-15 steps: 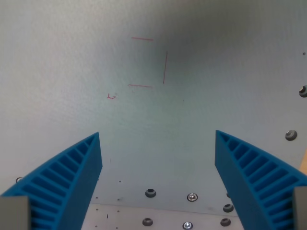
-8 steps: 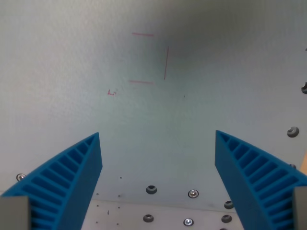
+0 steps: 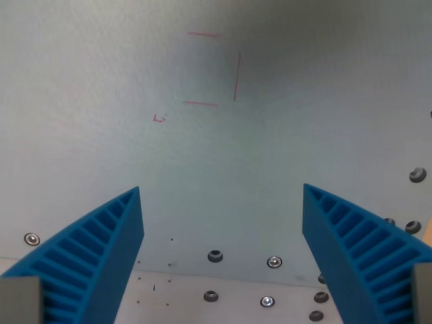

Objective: Rotate around base positive y

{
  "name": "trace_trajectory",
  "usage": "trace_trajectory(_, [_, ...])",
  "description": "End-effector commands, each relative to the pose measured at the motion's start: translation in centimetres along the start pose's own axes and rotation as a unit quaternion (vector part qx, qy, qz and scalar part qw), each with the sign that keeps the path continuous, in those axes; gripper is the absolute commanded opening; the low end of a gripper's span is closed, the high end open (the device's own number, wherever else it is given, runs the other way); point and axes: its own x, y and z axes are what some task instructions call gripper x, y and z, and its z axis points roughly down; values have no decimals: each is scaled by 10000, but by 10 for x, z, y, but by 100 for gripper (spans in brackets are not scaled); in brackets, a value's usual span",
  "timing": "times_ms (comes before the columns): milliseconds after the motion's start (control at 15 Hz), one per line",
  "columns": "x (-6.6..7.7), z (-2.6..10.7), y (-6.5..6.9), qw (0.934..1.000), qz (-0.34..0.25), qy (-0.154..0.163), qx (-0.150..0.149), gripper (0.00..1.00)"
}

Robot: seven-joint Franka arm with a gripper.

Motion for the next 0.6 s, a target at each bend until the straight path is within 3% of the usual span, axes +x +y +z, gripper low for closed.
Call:
trace_trajectory(67, [8,-7,2,9963,-2,-858,110,100])
trace_trajectory(600, [8,-7,2,9911,0,-1316,179,100])
